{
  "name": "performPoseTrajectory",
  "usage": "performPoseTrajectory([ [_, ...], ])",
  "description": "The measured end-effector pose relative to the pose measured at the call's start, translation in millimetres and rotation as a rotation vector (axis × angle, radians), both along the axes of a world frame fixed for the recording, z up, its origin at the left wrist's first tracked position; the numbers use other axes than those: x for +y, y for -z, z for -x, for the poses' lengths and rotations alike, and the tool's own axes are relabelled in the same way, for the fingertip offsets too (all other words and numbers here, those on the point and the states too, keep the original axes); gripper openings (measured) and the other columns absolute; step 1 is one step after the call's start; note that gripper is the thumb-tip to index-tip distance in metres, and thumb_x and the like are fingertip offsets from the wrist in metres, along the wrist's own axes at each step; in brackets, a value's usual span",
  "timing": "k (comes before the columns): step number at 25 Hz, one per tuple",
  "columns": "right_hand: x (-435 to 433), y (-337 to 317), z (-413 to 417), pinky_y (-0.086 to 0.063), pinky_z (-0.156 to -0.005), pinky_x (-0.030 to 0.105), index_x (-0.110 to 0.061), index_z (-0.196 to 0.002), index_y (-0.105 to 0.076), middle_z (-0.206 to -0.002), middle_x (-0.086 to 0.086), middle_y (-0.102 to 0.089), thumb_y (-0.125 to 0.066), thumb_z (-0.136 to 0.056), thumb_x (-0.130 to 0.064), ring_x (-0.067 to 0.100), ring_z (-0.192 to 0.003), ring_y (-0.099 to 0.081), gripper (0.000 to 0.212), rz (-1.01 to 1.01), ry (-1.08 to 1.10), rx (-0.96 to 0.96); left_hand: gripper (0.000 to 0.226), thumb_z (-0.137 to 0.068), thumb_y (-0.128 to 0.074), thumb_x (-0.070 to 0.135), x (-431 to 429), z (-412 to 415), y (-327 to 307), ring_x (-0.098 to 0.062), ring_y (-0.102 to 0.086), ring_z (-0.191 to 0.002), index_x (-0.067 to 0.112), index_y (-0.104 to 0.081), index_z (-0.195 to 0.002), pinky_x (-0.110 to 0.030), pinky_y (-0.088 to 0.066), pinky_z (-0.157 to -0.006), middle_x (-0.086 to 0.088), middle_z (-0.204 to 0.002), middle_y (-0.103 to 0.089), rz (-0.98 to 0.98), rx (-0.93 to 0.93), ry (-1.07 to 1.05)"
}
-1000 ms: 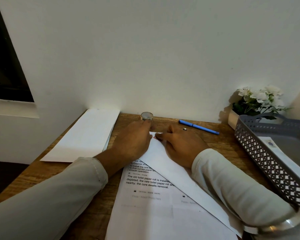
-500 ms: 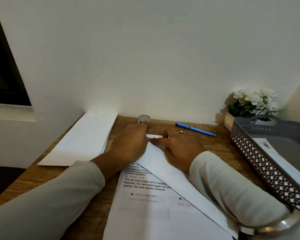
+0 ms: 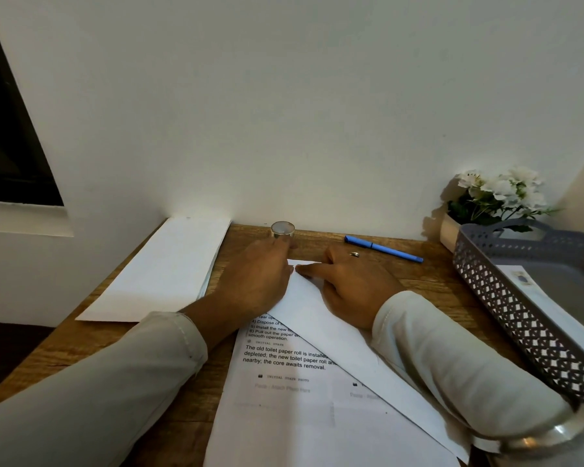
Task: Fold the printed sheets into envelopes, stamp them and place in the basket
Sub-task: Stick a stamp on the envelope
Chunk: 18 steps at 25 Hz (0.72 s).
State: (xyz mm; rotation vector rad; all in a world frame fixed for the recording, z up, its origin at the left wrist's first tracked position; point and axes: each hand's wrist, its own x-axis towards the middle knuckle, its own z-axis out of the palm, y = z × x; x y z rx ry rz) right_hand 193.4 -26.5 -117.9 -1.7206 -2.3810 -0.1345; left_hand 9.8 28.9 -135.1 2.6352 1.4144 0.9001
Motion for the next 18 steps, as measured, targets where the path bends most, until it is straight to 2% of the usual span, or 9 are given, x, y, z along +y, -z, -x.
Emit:
performPoseTrajectory([
  [3, 0.5, -1.0, 3.2, -0.045, -0.068, 0.033, -0.043, -0.14, -0.053, -0.111, -0.003, -0.05, -0.037, -0.105, -0.037, 0.018, -0.084, -0.051, 0.039, -0.002, 0.046, 0.006, 0.042, -0.097, -0.056, 0.028, -1.7, -0.7, 1.1, -0.021, -0.058, -0.111, 0.024, -0.049, -0.139, -0.036, -0.047, -0.088, 0.001, -0.118, -0.066, -0.007, 0.014, -0.01],
  [7, -2.5, -1.2, -0.9, -0.033, -0.058, 0.028, -0.037, -0.126, -0.068, -0.097, -0.009, -0.047, -0.047, -0.103, -0.035, 0.018, -0.082, -0.053, 0.031, -0.076, 0.023, -0.001, 0.038, -0.097, -0.055, 0.029, -2.0, 0.7, -0.8, -0.022, -0.059, -0.103, 0.021, -0.052, -0.134, -0.036, -0.048, -0.08, 0.0, -0.11, -0.066, -0.031, 0.052, -0.034],
  [10, -4.4, 1.7, -6.3, -0.041, -0.062, 0.029, -0.037, -0.119, -0.073, -0.098, -0.009, -0.055, -0.055, -0.098, -0.025, 0.019, -0.084, -0.059, 0.03, -0.077, -0.036, 0.104, 0.024, -0.097, -0.055, 0.034, -4.2, 3.3, -4.7, -0.019, -0.06, -0.101, 0.026, -0.061, -0.12, -0.031, -0.046, -0.076, 0.002, -0.107, -0.065, -0.023, 0.084, -0.013],
  [12, -4.3, 3.4, -7.3, -0.044, -0.067, 0.029, -0.038, -0.116, -0.074, -0.101, -0.009, -0.058, -0.056, -0.092, -0.016, 0.016, -0.087, -0.058, 0.037, -0.049, -0.034, 0.2, 0.029, -0.094, -0.057, 0.051, -5.1, 5.0, -14.1, -0.016, -0.062, -0.098, 0.029, -0.062, -0.113, -0.032, -0.051, -0.079, 0.007, -0.104, -0.065, 0.097, 0.113, -0.01],
  [14, -4.3, 2.7, -8.6, -0.044, -0.07, 0.027, -0.036, -0.114, -0.073, -0.103, -0.012, -0.059, -0.055, -0.088, -0.012, 0.01, -0.088, -0.055, 0.04, -0.011, -0.003, 0.288, 0.049, -0.081, -0.064, 0.067, -5.0, 5.1, -27.9, -0.013, -0.062, -0.096, 0.031, -0.062, -0.114, -0.034, -0.055, -0.083, 0.009, -0.105, -0.066, 0.273, 0.173, -0.059],
  [16, -3.0, 1.9, -10.1, -0.043, -0.072, 0.025, -0.032, -0.116, -0.071, -0.107, -0.012, -0.062, -0.058, -0.087, -0.012, 0.007, -0.086, -0.054, 0.038, 0.03, 0.028, 0.373, 0.057, -0.073, -0.075, 0.066, -4.9, 5.9, -37.0, -0.012, -0.061, -0.098, 0.03, -0.065, -0.115, -0.034, -0.055, -0.088, 0.01, -0.107, -0.064, 0.431, 0.162, -0.094],
  [18, -2.8, 1.1, -10.6, -0.041, -0.071, 0.024, -0.027, -0.116, -0.068, -0.105, -0.012, -0.063, -0.064, -0.088, -0.019, 0.002, -0.079, -0.051, 0.03, 0.058, 0.058, 0.435, 0.046, -0.073, -0.081, 0.054, -3.0, 7.8, -38.1, -0.011, -0.062, -0.095, 0.025, -0.071, -0.107, -0.034, -0.056, -0.087, 0.01, -0.104, -0.067, 0.506, 0.092, -0.074],
])
